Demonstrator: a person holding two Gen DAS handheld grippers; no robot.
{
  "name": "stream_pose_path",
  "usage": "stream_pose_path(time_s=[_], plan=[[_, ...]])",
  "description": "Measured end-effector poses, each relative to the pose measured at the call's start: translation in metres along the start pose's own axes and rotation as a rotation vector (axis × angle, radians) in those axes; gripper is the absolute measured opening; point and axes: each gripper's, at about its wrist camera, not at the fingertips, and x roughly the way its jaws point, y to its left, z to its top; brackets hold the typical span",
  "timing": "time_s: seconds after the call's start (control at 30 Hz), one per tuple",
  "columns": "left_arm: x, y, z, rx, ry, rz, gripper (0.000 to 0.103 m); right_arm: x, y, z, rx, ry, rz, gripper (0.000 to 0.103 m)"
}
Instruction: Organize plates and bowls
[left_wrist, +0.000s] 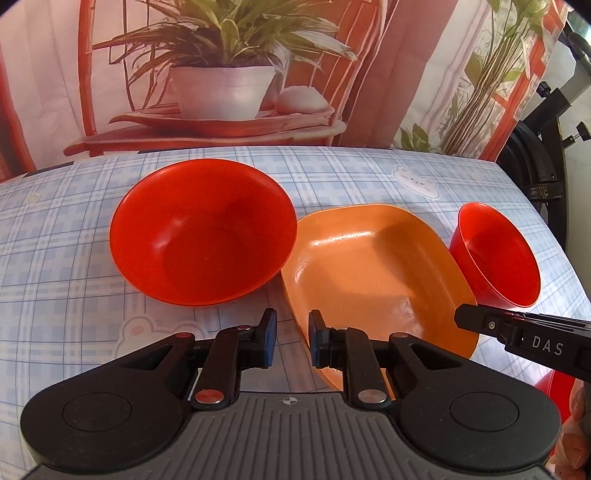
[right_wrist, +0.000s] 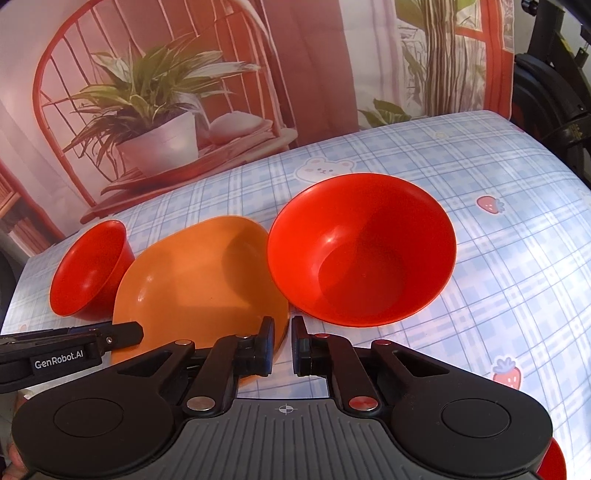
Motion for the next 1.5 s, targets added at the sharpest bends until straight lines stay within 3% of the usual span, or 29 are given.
stream_pose_path(time_s=[0.4,0.67,0.87,1.1,1.5], plan=[[-0.047,-0.008,-0.013,0.015,-0.019,-0.004,0.010,-0.045,0.005,-0.018,-0.019,-0.063,0.023,0.007],[-0.101,-0.023,-0.034,0.037,-0.087,-0.011,0.010,-0.097,0.002,-0.050,-0.010,-0.099,0.041,0.007],[-0.139,-0.022,-0.058,-0.011,-0.111,-0.022,0.010,-0.128,0.010,-0.073,-0.027,-0.126,0.061,0.007],[-0.154,-0.017,-0.091,-0.045,-0.106,0.002,0.011,-0.143,0.018,-0.103,-0.079,-0.110,0.081,0.007],[-0.143,-0.001,-0.131,-0.138,-0.064,-0.011,0.011,-0.131,0.021,-0.140,-0.098,-0.025,0.085,0.007]])
